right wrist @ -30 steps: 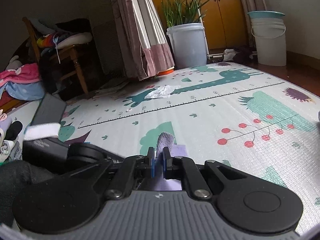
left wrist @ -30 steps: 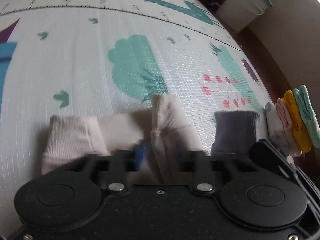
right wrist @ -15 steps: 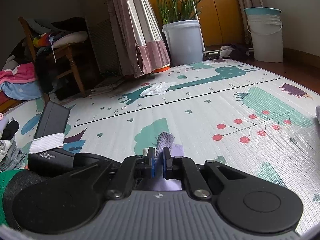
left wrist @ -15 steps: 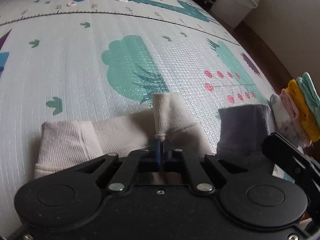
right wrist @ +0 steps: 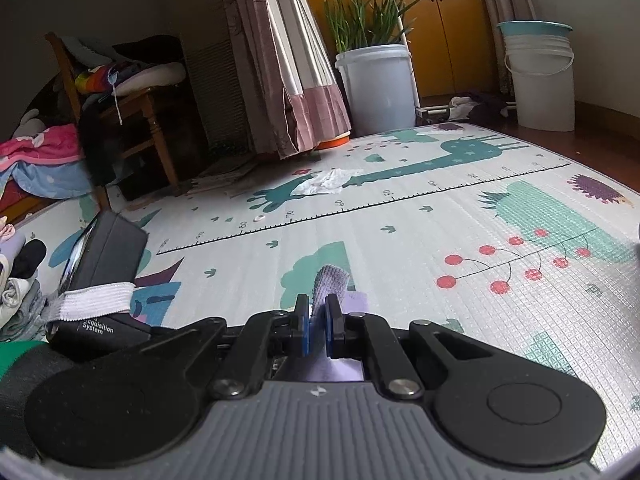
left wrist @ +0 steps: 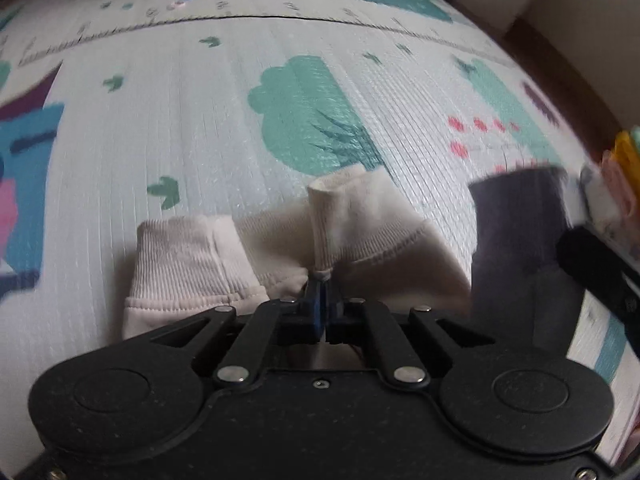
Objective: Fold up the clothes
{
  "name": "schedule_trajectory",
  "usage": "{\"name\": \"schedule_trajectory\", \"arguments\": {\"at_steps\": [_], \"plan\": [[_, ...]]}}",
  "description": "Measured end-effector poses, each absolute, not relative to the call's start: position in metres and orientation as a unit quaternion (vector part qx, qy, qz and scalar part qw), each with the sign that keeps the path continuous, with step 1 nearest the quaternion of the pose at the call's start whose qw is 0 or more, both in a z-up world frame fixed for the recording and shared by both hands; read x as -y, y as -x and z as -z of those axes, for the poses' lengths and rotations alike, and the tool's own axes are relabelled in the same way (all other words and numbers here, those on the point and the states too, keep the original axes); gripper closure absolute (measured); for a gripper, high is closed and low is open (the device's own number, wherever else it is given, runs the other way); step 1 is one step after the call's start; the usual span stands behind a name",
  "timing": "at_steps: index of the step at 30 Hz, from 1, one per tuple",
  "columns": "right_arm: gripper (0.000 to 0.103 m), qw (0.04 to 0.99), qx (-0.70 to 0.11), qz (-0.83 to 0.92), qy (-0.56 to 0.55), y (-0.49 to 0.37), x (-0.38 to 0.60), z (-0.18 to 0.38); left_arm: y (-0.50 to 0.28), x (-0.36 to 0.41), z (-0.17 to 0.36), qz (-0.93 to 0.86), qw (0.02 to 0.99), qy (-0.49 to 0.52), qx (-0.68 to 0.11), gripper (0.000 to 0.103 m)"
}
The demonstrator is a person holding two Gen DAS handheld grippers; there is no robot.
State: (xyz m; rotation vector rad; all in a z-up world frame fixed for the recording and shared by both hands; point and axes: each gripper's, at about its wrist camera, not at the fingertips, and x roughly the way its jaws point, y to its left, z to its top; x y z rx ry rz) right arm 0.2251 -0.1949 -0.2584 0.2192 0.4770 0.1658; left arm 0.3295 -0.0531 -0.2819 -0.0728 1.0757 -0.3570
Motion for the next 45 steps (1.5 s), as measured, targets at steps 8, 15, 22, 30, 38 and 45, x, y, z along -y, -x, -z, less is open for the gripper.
{"name": "schedule_trajectory", "arguments": {"at_steps": [8,15,22,30,38,45], "plan": [[0.093,0.963,-0.234,-0.075,-0.112,-0.224,0.199,0.260,-0.327,0.070,0.248,0.233,0.888,-0.040,-0.395,0.103],[0.093,0.961,-0.241,-0.077,-0.113,-0.224,0.198,0.263,-0.355,0.083,0.291,0.229,0.877,-0.054,-0.419,0.100],[0.093,0.961,-0.237,-0.082,-0.112,-0.225,0.199,0.262,-0.354,0.078,0.279,0.238,0.880,-0.029,-0.411,0.088],[0.093,0.961,-0.239,-0.099,-0.094,-0.240,0.184,0.259,-0.353,0.038,0.255,0.224,0.868,0.057,-0.440,0.080],[0.061,0.963,-0.245,-0.103,-0.052,-0.210,0.162,0.274,-0.342,-0.004,0.243,0.222,0.858,0.109,-0.450,0.080],[0.069,0.952,-0.291,-0.068,-0.061,-0.161,0.170,0.305,-0.347,0.022,0.258,0.265,0.830,0.094,-0.481,0.080]]}}
